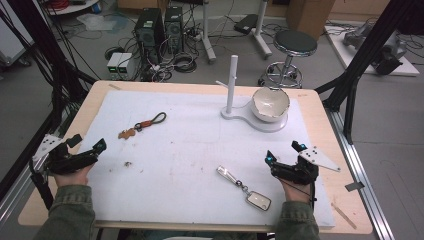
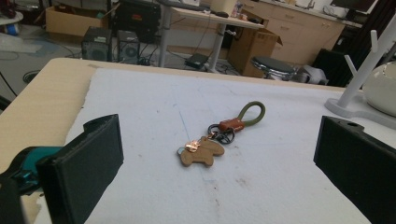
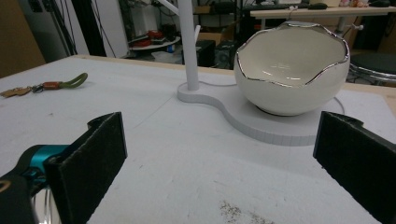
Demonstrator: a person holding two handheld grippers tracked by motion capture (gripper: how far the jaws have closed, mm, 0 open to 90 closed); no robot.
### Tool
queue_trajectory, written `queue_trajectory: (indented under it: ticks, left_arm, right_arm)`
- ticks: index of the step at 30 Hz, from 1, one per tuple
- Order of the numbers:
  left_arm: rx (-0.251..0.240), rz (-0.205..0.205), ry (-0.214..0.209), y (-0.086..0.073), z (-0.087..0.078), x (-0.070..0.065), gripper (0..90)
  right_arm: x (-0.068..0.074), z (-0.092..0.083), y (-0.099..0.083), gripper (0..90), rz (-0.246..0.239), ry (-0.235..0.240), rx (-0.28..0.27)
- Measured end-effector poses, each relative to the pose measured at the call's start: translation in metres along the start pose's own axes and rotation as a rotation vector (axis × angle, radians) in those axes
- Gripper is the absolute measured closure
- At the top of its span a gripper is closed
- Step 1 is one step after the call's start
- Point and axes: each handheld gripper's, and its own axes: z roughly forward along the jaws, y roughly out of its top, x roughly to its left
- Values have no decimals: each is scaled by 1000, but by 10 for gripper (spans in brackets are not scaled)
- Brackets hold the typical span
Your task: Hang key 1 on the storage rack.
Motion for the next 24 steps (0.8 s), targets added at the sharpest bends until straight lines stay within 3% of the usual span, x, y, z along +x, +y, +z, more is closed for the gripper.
queue_trajectory:
  ticks: [6,14,19,21,24]
  left_arm:
    - [29,-35,0,3,3,4,17]
    - [86,60,-35,14,21,-10,17]
    - [118,76,-40,14,28,-12,17]
    - [131,131,-26,18,30,-15,17]
    - [136,148,-34,22,32,-17,17]
  right_arm:
    - [0,2,0,15,3,-2,2]
    - [-1,2,0,15,4,4,-7]
    - [0,2,0,15,2,4,-8]
    - [0,2,0,15,-4,4,-7]
    - [0,2,0,15,-1,5,-3]
